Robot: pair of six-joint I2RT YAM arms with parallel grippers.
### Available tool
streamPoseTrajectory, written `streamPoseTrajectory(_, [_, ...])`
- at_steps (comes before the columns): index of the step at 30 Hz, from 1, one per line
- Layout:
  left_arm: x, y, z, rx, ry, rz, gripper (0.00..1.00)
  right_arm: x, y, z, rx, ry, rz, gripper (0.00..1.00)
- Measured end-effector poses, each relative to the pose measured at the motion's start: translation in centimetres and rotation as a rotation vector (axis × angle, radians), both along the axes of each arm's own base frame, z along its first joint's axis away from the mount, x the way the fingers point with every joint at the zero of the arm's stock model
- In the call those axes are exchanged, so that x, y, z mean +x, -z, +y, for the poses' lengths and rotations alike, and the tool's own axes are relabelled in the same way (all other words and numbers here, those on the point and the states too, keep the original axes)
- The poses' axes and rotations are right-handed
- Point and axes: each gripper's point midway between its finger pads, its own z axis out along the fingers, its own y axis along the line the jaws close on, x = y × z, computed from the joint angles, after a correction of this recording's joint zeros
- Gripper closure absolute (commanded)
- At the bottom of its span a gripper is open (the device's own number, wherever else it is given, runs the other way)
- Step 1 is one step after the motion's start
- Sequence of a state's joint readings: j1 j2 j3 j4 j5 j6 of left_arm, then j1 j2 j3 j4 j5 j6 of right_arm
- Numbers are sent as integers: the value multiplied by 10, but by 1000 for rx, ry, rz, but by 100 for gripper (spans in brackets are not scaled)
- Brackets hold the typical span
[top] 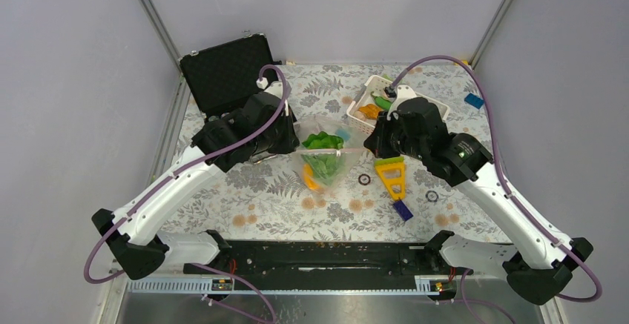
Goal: Place the food in the zip-top bag and seal the zipper
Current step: Adjust the zipper food storage bag at the center of the board, then pick up the fake vegetable from the bin.
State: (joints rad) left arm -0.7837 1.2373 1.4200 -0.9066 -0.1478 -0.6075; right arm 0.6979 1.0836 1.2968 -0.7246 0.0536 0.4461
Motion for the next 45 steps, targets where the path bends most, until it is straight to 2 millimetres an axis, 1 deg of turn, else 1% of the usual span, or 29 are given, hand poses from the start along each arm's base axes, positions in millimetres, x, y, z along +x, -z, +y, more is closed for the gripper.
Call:
streamPoseTrajectory(4, [0, 1, 2, 9, -5, 3, 82, 0, -1, 0, -2, -7, -9, 99])
streamPoseTrajectory(9, [1, 1, 0, 4, -2, -2, 78, 2, 0, -1, -13, -5, -16, 100])
streamPoseTrajectory(12, [2, 1, 0, 4, -1, -6, 77, 2, -1, 0, -10, -13, -22, 100])
streamPoseTrajectory(15, [3, 1, 1, 7, -6, -10, 78, 2, -2, 8, 8, -45, -19, 100])
streamPoseTrajectory(19, [5, 1, 5, 21, -27, -18, 86, 1, -6, 24, 43, -116, -4, 100])
streamPoseTrajectory(20, [6, 2, 7, 29, -35, -21, 87, 2, -10, 28, 49, -131, -6, 93])
streamPoseTrajectory(21, [7, 2, 8, 33, -40, -21, 89, 2, -13, 31, 55, -143, -11, 81])
streamPoseTrajectory(22, [7, 2, 9, 40, -47, -24, 91, 3, -17, 34, 62, -158, -18, 67])
streamPoseTrajectory(23, [8, 3, 11, 44, -53, -25, 94, 3, -19, 35, 65, -163, -26, 44])
streamPoseTrajectory(24, [9, 4, 13, 51, -63, -27, 97, 3, -22, 35, 59, -178, -42, 27])
streamPoseTrajectory(25, [9, 4, 14, 53, -70, -27, 98, 4, -25, 35, 60, -182, -50, 14])
streamPoseTrajectory(26, [10, 7, 15, 56, -77, -27, 99, 6, -26, 33, 48, -186, -70, 5])
streamPoseTrajectory(27, [9, 10, 17, 59, -82, -25, 100, 9, -26, 31, 40, -177, -78, 1])
streamPoseTrajectory(30, [7, 24, 22, 62, -95, -7, 100, 27, -23, 11, -22, -99, -114, 0])
streamPoseTrajectory(33, [6, 33, 26, 69, -109, 10, 100, 50, -23, -19, -71, 15, -139, 0])
streamPoseTrajectory(35, [8, 34, 27, 64, -116, 9, 100, 65, -22, -44, -95, 103, -144, 0])
streamPoseTrajectory(37, [10, 31, 28, 53, -122, -1, 100, 78, -20, -68, -113, 178, -134, 0])
streamPoseTrajectory(39, [11, 28, 28, 41, -124, -12, 100, 98, -16, -92, -128, 262, -110, 0])
streamPoseTrajectory(40, [11, 26, 28, 36, -125, -17, 100, 107, -12, -101, -134, 291, -96, 0])
streamPoseTrajectory(42, [11, 22, 28, 23, -123, -26, 100, 128, 1, -117, -152, 351, -48, 0])
streamPoseTrajectory(45, [11, 20, 25, -2, -116, -40, 100, 166, 33, -131, -184, 421, 48, 1])
